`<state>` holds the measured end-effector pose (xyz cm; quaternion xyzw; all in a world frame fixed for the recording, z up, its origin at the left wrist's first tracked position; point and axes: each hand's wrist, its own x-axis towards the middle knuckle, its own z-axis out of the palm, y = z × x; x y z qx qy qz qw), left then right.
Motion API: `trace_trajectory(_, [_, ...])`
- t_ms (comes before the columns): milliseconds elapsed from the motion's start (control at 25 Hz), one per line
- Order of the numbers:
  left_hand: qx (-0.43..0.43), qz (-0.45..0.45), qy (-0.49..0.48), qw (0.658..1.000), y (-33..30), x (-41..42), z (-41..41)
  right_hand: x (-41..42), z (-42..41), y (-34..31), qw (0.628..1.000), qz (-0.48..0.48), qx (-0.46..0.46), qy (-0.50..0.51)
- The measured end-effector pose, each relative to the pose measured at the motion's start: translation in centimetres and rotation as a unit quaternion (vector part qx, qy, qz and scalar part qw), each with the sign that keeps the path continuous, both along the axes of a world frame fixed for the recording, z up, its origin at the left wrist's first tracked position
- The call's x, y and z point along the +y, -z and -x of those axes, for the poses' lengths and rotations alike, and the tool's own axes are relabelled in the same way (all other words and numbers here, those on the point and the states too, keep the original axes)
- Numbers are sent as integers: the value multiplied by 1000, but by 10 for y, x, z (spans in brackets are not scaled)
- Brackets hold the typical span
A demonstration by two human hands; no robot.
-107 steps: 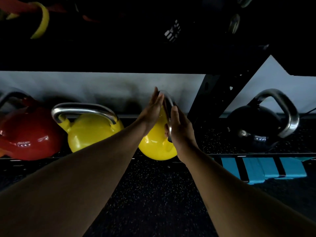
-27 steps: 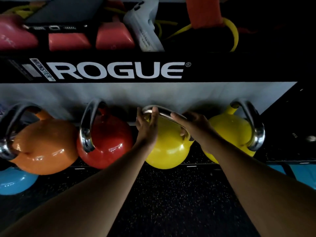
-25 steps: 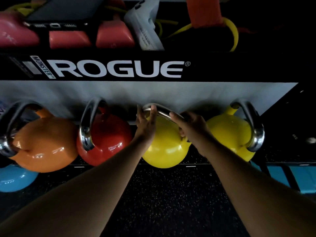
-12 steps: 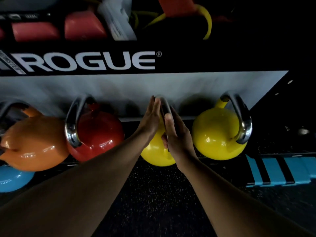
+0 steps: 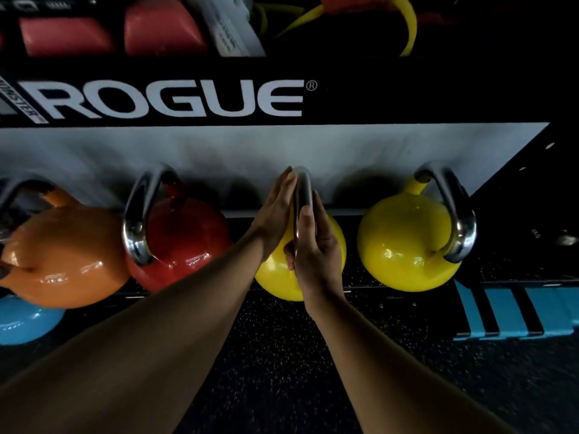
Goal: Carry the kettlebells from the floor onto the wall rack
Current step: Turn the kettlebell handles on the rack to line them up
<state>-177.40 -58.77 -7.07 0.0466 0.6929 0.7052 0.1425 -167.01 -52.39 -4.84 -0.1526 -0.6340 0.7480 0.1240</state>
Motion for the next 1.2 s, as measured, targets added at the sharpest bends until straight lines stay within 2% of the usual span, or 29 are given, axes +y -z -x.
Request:
trace_trajectory(280, [-3, -13, -15, 1000, 0, 5, -6, 0, 5, 8, 1000, -22, 6, 14])
trace_trajectory(600, [-10, -4, -72, 997, 4, 16, -8, 35, 25, 6, 995, -103, -15, -6])
trace_trajectory(800, [18, 10, -21, 1000, 4, 0, 19, -6, 25, 11, 998, -60, 7, 7])
trace_trajectory(880, [-4, 1, 17, 1000, 3, -3, 24, -11, 28, 9, 999, -46, 7, 6])
trace_trajectory(1000, [-4, -12, 2, 1000, 4, -1, 18, -5, 25, 6, 1000, -6, 17, -18])
trace_trajectory(1200, [-15, -32, 13, 999, 3, -1, 15, 9, 22, 0, 998, 9, 15, -53])
